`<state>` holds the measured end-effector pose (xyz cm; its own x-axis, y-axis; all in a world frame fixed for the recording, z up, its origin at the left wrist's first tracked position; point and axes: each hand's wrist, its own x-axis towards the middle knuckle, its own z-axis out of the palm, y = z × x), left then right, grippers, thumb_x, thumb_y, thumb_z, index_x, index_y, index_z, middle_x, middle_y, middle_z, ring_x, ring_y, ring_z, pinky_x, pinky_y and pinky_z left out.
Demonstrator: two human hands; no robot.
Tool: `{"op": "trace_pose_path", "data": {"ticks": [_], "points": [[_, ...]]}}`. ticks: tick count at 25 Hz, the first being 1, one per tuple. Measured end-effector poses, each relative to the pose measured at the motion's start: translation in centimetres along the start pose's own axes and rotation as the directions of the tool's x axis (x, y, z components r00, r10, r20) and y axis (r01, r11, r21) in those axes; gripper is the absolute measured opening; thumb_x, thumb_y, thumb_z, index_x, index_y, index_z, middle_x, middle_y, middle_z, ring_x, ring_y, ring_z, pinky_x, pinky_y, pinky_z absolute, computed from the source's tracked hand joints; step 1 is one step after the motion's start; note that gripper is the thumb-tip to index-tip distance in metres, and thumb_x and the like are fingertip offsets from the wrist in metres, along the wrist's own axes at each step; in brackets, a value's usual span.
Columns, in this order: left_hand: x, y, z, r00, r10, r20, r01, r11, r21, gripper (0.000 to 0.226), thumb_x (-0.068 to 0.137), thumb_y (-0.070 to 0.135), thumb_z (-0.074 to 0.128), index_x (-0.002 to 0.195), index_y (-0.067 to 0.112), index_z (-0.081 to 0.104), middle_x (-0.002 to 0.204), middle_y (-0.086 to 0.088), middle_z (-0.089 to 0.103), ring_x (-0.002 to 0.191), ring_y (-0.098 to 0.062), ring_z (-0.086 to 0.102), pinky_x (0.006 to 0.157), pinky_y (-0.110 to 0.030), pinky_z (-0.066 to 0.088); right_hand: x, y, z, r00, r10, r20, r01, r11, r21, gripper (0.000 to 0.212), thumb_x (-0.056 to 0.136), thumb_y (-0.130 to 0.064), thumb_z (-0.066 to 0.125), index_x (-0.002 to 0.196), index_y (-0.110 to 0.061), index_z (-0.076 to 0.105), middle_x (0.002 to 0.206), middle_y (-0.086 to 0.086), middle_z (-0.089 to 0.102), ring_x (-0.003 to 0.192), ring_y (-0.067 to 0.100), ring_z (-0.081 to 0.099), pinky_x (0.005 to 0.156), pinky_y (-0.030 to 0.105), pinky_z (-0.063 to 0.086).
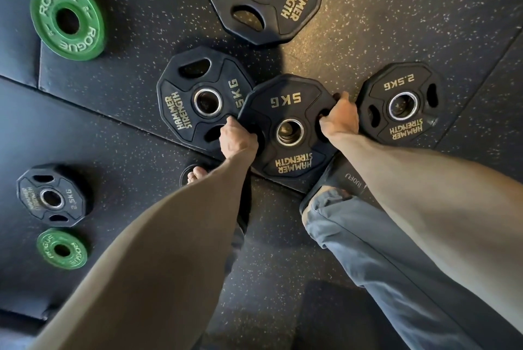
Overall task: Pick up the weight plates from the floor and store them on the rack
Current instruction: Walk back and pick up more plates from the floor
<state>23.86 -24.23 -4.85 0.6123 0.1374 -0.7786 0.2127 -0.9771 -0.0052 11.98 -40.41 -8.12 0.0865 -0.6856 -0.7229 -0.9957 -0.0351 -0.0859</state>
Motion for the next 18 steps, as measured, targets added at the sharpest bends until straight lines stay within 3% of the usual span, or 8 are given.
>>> {"op": "trace_pose_path", "data": {"ticks": [4,8,12,16,18], "points": [[-0.1,-0.3,-0.3,1.000,0.013,-0.005,-0.013,1.000,-0.008,0.038,0.082,0.013,0.070,0.116,0.006,0.056,0.121,-0.014,0.062,0.113,-0.032,0.060,0.090,-0.038,0.051,-1.1,-0.1,-0.8,0.997,-0.074,-0.004,0.074,0.997,-0.004,0.061,0.087,-0.012,0.072,0.139,-0.007,0.041,0.134,0.021,0.052,0.127,0.038,0.051,0.106,0.040,0.041],[-2.7,-1.1,-2.4,0.999,0.006,-0.036,-0.007,0.999,-0.042,0.038,0.082,0.013,0.071,0.116,0.004,0.056,0.121,-0.015,0.062,0.113,-0.033,0.060,0.093,-0.038,0.049,-3.5,-0.7,-2.8,0.991,-0.133,-0.008,0.133,0.991,0.030,0.046,0.087,-0.013,0.070,0.127,-0.010,0.048,0.126,0.019,0.054,0.120,0.037,0.054,0.101,0.039,0.044],[-7.8,-1.6,-7.9,0.998,-0.021,-0.058,0.015,0.995,-0.097,0.039,0.083,0.019,0.071,0.117,0.006,0.057,0.120,-0.014,0.063,0.114,-0.033,0.060,0.094,-0.039,0.048,-8.6,-3.1,-7.7,0.984,-0.175,0.040,0.172,0.983,0.068,0.035,0.088,-0.012,0.067,0.118,-0.007,0.050,0.117,0.019,0.064,0.111,0.037,0.061,0.091,0.040,0.050],[-14.7,-2.2,-16.2,0.998,-0.043,-0.042,0.038,0.993,-0.110,0.038,0.082,0.018,0.073,0.116,0.007,0.060,0.117,-0.012,0.064,0.109,-0.031,0.062,0.090,-0.041,0.053,-16.9,-6.0,-14.7,0.989,-0.122,0.080,0.109,0.983,0.145,0.042,0.089,-0.014,0.068,0.124,-0.004,0.046,0.122,0.019,0.061,0.114,0.034,0.060,0.085,0.030,0.044],[-18.9,-2.7,-20.9,0.999,-0.023,-0.035,0.019,0.994,-0.111,0.038,0.079,0.017,0.076,0.114,0.006,0.063,0.114,-0.012,0.066,0.105,-0.030,0.065,0.085,-0.038,0.056,-21.7,-7.2,-18.7,0.988,-0.123,0.095,0.111,0.986,0.126,0.039,0.089,-0.017,0.069,0.121,-0.001,0.052,0.123,0.020,0.063,0.115,0.034,0.060,0.084,0.030,0.044]]}}
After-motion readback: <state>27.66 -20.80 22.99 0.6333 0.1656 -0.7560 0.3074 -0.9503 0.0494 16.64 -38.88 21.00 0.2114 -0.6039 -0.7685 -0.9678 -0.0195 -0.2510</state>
